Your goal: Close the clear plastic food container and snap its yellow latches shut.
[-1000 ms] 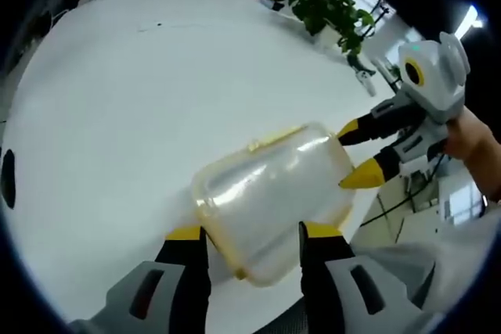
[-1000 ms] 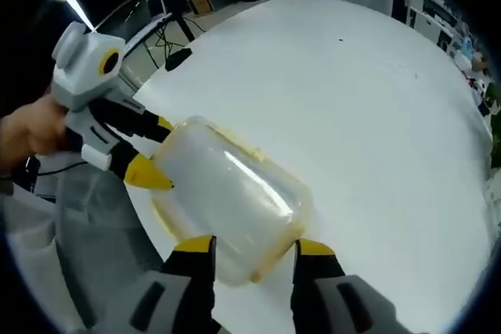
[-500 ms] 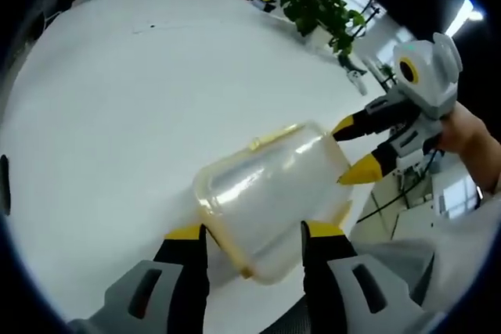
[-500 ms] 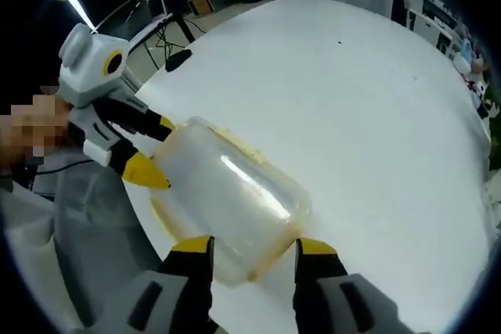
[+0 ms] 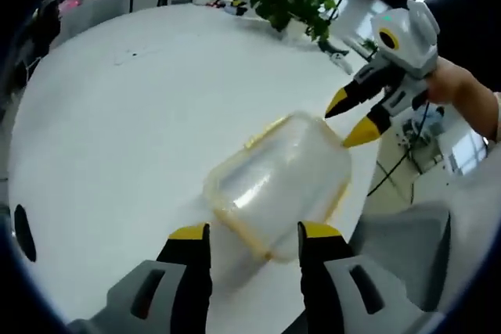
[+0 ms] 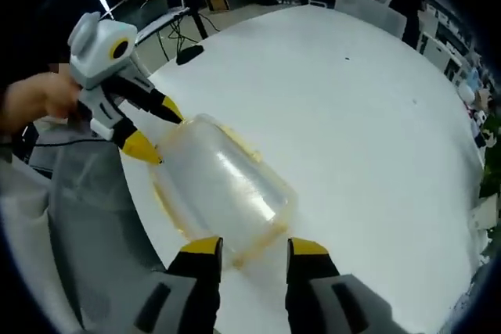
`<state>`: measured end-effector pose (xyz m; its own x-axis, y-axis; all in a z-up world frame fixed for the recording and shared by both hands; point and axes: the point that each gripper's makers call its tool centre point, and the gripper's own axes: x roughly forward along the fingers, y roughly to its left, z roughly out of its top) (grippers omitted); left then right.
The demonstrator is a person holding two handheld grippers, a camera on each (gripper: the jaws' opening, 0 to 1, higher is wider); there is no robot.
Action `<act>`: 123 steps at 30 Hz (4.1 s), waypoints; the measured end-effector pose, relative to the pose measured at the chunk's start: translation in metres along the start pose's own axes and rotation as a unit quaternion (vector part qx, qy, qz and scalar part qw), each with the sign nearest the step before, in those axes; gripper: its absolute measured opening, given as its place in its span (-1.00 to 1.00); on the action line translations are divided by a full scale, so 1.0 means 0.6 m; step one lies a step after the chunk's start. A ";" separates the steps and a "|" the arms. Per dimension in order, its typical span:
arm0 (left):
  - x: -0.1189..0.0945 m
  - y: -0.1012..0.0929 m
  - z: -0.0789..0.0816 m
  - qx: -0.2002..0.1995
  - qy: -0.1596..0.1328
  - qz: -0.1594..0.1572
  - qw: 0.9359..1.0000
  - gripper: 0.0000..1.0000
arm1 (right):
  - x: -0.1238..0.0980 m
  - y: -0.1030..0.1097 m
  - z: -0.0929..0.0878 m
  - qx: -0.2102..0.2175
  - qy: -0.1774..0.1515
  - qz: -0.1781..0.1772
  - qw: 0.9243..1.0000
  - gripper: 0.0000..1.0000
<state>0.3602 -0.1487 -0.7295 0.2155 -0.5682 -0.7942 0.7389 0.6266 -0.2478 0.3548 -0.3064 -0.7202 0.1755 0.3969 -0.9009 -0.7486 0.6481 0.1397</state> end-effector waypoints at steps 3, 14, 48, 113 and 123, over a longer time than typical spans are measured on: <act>-0.011 0.003 0.008 0.029 -0.007 0.009 1.000 -0.21 | -0.005 -0.005 -0.008 -0.052 0.009 0.002 0.999 -0.56; -0.034 -0.024 0.060 0.149 -0.042 -0.028 0.988 -0.21 | -0.030 0.010 0.022 -0.145 -0.023 0.028 0.989 -0.59; 0.051 -0.097 0.075 0.309 -0.032 -0.087 0.946 -0.42 | 0.034 0.085 0.094 -0.312 -0.048 0.095 0.944 -0.58; 0.097 -0.116 0.046 0.418 0.028 0.056 0.906 0.01 | 0.090 0.061 0.084 -0.319 0.096 0.185 0.924 -0.03; 0.097 -0.117 0.042 0.432 0.016 0.070 0.899 -0.05 | 0.092 0.063 0.075 -0.315 0.118 0.196 0.921 -0.04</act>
<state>0.3372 -0.2390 -0.7442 0.3369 -0.4911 -0.8033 0.9290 0.0348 0.3683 0.3651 -0.2305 -0.7464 -0.2755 0.3199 -0.9065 -0.9604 -0.0499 0.2742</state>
